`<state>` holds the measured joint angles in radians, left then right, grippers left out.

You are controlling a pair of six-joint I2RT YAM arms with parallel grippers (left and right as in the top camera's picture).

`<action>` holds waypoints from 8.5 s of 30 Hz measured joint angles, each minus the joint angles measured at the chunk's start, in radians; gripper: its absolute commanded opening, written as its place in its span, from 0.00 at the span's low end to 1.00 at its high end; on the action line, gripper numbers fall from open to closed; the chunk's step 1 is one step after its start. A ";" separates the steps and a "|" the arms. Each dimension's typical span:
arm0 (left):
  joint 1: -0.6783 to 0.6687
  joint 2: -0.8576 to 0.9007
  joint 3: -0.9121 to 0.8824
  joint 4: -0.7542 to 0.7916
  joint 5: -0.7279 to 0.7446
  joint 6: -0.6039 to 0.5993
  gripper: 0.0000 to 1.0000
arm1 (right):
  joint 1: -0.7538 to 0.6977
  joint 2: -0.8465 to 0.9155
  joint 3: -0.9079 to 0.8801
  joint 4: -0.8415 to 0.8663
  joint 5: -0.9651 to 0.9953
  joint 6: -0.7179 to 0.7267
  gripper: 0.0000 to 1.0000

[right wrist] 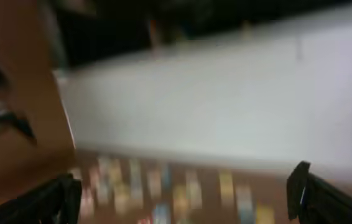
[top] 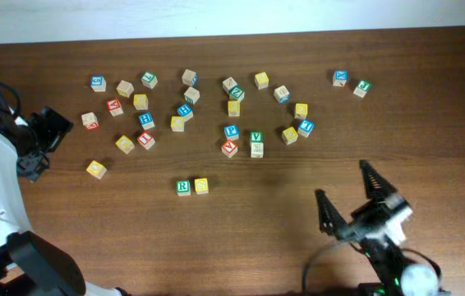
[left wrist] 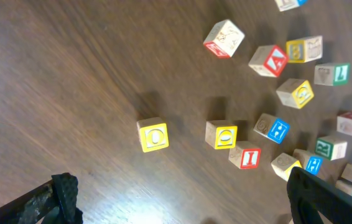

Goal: Spell out RSS

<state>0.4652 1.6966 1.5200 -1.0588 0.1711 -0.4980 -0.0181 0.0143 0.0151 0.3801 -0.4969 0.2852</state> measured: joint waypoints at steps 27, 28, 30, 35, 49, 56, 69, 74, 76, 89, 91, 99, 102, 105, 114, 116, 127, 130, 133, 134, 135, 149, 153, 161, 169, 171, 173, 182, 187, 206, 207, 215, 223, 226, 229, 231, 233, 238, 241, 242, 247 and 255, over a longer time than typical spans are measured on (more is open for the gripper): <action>-0.001 0.000 0.000 -0.002 0.005 0.000 0.99 | 0.343 1.849 1.719 -1.289 0.203 0.008 0.88; -0.001 0.000 0.000 -0.001 0.006 0.000 0.99 | 0.377 1.921 1.773 -1.286 0.231 0.041 0.88; -0.001 0.000 0.000 -0.002 0.006 0.000 0.99 | 0.418 2.021 1.837 -1.262 0.257 0.071 0.85; -0.001 0.000 0.000 -0.003 0.005 0.000 0.99 | 0.496 2.205 1.866 -1.083 0.470 0.238 0.78; -0.001 0.000 0.000 -0.003 0.005 0.000 0.99 | 0.554 2.392 1.868 -0.910 0.737 0.230 0.23; -0.001 0.000 0.000 -0.003 0.005 0.000 0.99 | 0.549 2.387 1.868 -0.937 0.743 0.147 0.20; -0.001 0.000 0.000 -0.004 0.006 0.000 0.99 | 0.530 1.807 1.822 -1.675 0.347 -0.376 0.21; -0.001 0.000 0.000 -0.002 0.005 0.000 0.99 | 0.577 1.836 1.445 -1.348 0.240 -0.581 0.29; -0.001 0.000 0.000 -0.004 0.005 0.000 0.99 | 0.599 1.847 1.328 -1.205 0.236 -0.588 0.28; -0.001 0.000 0.000 -0.002 0.006 0.000 0.99 | 0.635 1.892 1.536 -1.389 0.244 -0.445 0.51; -0.001 0.000 0.000 -0.003 0.005 0.000 0.99 | 0.635 1.829 1.665 -1.550 0.245 -0.360 0.59; -0.001 0.000 0.000 -0.003 0.006 0.000 0.99 | 0.657 1.577 1.733 -1.776 0.244 0.057 0.70; -0.001 0.000 0.000 -0.003 0.005 0.000 0.99 | 0.712 1.593 1.645 -1.680 0.244 0.153 0.70; -0.001 0.000 0.000 -0.001 0.006 0.000 0.99 | 0.723 1.614 1.419 -1.522 0.243 0.313 0.76; -0.001 0.000 0.000 -0.002 0.006 0.000 0.99 | 0.799 1.640 1.087 -1.131 0.270 0.797 0.72; -0.001 0.000 0.000 -0.002 0.005 0.000 0.99 | 0.817 1.688 1.080 -1.051 0.284 0.857 0.65; -0.001 0.000 0.000 -0.003 0.006 0.000 0.99 | 0.827 1.835 1.084 -1.020 0.273 0.887 0.33; -0.001 0.000 0.000 -0.003 0.006 0.000 0.99 | 0.768 1.836 1.083 -1.021 0.178 0.723 0.33; -0.001 0.000 0.000 -0.002 0.006 0.000 0.99 | 0.607 1.836 1.083 -1.020 0.014 0.441 0.28; -0.001 0.000 0.000 -0.003 0.006 0.000 0.99 | 0.550 1.836 1.083 -1.021 -0.058 0.353 0.28; -0.001 0.000 0.000 -0.002 0.005 0.000 0.99 | 0.526 1.836 1.083 -1.023 -0.103 0.303 0.28; -0.001 0.000 0.000 -0.002 0.005 0.000 0.99 | 0.390 1.983 1.077 -0.856 -0.537 0.000 0.30; -0.001 0.000 0.000 -0.003 0.006 0.000 0.99 | 0.322 2.025 1.081 -0.986 -0.518 -0.053 0.50; -0.001 0.000 0.000 -0.002 0.006 0.000 0.99 | 0.494 1.637 1.120 -1.253 0.039 -0.016 0.75; -0.001 0.000 0.000 -0.003 0.006 0.000 0.99 | 0.837 1.602 1.126 -1.230 0.681 0.271 0.83; -0.001 0.000 0.000 -0.003 0.006 0.000 0.99 | 0.860 1.650 1.126 -1.191 0.722 0.262 0.83; -0.001 0.000 0.000 -0.003 0.005 0.000 0.99 | 0.904 1.718 1.126 -1.159 0.740 0.244 0.84; -0.001 0.000 0.000 -0.003 0.006 0.000 0.99 | 0.965 1.797 1.126 -0.980 0.727 0.228 0.66; -0.001 0.000 0.000 -0.003 0.006 0.000 0.99 | 0.950 1.868 1.126 -0.983 0.715 0.227 0.57; -0.001 0.000 0.000 -0.002 0.005 0.000 0.99 | 0.744 1.862 1.126 -0.903 0.406 0.211 0.26; -0.001 0.000 0.000 -0.003 0.006 0.000 0.99 | 0.682 1.851 1.126 -0.902 0.304 0.207 0.25; -0.001 0.000 0.000 -0.002 0.005 0.000 0.99 | 0.398 1.843 1.025 -0.702 -0.343 0.078 0.25; -0.001 0.000 0.000 -0.003 0.006 0.000 0.99 | 0.374 1.987 0.966 -0.550 -0.534 0.144 0.30; -0.001 0.000 0.000 -0.003 0.006 0.000 0.99 | 0.375 2.027 0.968 -0.529 -0.579 0.188 0.34; -0.001 0.000 0.000 -0.003 0.005 0.000 0.99 | 0.375 2.027 0.980 -0.555 -0.576 0.203 0.44; -0.001 0.000 0.000 -0.003 0.006 0.000 0.99 | 0.369 2.027 0.986 -0.568 -0.581 0.213 0.44; -0.001 0.000 0.000 -0.003 0.006 0.000 0.99 | 0.355 2.011 1.026 -0.701 -0.518 0.201 0.44; -0.001 0.000 0.000 -0.003 0.006 0.000 0.99 | 0.330 1.939 1.132 -1.057 -0.211 0.137 0.40; -0.001 0.000 0.000 -0.003 0.006 0.000 0.99 | 0.343 1.840 1.160 -1.192 -0.041 0.086 0.04; -0.001 0.000 0.000 -0.003 0.005 0.000 0.99 | 0.356 1.788 1.168 -1.208 -0.026 0.090 0.04; -0.001 0.000 0.000 -0.003 0.006 0.000 0.99 | 0.491 1.642 1.197 -1.190 0.021 0.165 0.04; -0.001 0.000 0.000 -0.003 0.006 0.000 0.99 | 0.657 1.779 1.197 -1.046 0.168 0.249 0.04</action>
<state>0.4641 1.6970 1.5204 -1.0615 0.1768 -0.4984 0.6384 1.7935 1.2118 -0.6655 -0.3286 0.5343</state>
